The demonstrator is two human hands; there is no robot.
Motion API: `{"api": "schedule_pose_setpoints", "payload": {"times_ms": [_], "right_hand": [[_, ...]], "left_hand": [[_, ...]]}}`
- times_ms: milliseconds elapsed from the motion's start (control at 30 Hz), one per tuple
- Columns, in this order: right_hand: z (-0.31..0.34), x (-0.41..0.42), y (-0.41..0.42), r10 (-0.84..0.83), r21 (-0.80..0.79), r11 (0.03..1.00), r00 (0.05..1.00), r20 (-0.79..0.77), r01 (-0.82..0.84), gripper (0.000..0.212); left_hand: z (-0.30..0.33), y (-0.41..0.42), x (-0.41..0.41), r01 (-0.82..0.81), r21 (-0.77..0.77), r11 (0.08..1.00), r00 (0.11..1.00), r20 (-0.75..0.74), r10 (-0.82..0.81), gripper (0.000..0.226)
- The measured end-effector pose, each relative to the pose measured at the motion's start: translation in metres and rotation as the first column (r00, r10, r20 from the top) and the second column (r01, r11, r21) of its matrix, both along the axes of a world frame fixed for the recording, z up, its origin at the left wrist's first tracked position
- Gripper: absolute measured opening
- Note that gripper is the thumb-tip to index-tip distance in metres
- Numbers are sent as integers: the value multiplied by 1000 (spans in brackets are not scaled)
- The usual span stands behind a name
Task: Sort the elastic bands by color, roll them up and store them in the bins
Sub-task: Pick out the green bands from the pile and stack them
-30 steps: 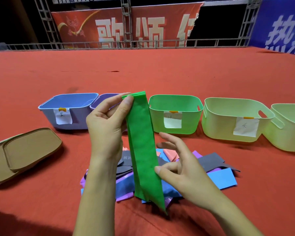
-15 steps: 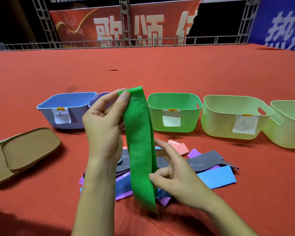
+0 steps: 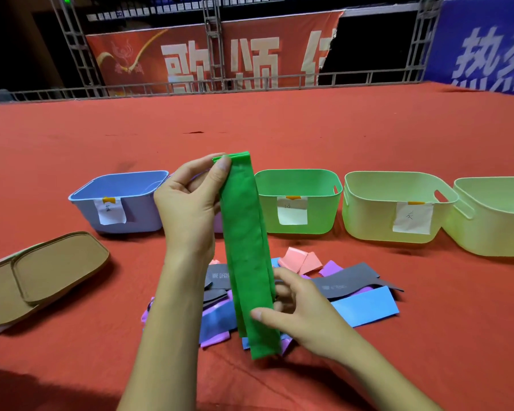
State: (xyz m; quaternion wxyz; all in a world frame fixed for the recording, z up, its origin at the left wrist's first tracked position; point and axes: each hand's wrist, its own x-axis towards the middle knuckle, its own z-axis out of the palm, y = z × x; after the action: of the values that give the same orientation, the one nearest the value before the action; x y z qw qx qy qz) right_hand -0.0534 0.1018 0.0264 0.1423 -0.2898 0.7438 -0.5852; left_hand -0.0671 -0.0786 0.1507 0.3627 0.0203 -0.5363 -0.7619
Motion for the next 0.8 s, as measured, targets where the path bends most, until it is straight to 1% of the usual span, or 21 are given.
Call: {"api": "schedule_pose_setpoints", "payload": {"times_ms": [67, 100, 133, 167, 200, 233, 267, 367, 433, 533, 567, 600, 700, 733, 800], "right_hand": [[-2, 0, 5, -37, 65, 997, 998, -49, 40, 40], [-3, 0, 7, -58, 145, 987, 992, -112, 74, 40], [-3, 1, 11, -84, 266, 953, 972, -218, 142, 45], [-3, 3, 14, -94, 389, 893, 939, -331, 226, 51], [-3, 5, 17, -94, 471, 829, 906, -413, 301, 56], [-2, 7, 18, -104, 506, 791, 890, -444, 345, 59], [-3, 8, 18, -132, 513, 775, 888, -440, 369, 62], [-8, 7, 14, -254, 456, 777, 879, -405, 434, 79], [-14, 5, 10, -337, 418, 771, 865, -373, 480, 84], [-19, 4, 1, -417, 349, 790, 859, -297, 504, 97], [-20, 4, -1, -427, 328, 798, 858, -285, 506, 98], [-21, 3, -3, -427, 311, 807, 860, -281, 502, 94], [-24, 4, -3, -435, 250, 834, 864, -253, 492, 71], [-24, 6, -2, -437, 228, 841, 865, -247, 490, 67], [-26, 7, -1, -419, 176, 869, 877, -234, 462, 67]], "left_hand": [[4, 1, -1, 7, -2, 1000, 1000, -3, -7, 12], [4, 3, 0, 13, 0, 1000, 1000, -4, -13, 11], [3, 5, 0, 16, 2, 1000, 1000, -6, -16, 11], [1, 7, 0, 18, 6, 1000, 1000, -8, -18, 11], [-3, 11, 0, 16, 9, 1000, 1000, -12, -16, 13], [-7, 14, 0, 12, 11, 1000, 1000, -18, -12, 15], [-10, 18, 0, 7, 13, 1000, 1000, -25, -6, 16], [-16, 29, -2, -12, 25, 1000, 999, -45, 13, 17], [-15, 33, -4, -21, 35, 999, 998, -60, 23, 17], [-13, 37, -5, -22, 43, 999, 997, -74, 25, 21], [-13, 39, -4, -22, 41, 999, 997, -72, 25, 19], [-12, 39, -3, -24, 36, 999, 997, -71, 26, 17], [-10, 34, 0, -48, 31, 998, 996, -77, 50, 15], [-9, 30, 0, -60, 34, 998, 995, -79, 62, 14], [-7, 23, 2, -80, 37, 996, 993, -84, 83, 13]]}}
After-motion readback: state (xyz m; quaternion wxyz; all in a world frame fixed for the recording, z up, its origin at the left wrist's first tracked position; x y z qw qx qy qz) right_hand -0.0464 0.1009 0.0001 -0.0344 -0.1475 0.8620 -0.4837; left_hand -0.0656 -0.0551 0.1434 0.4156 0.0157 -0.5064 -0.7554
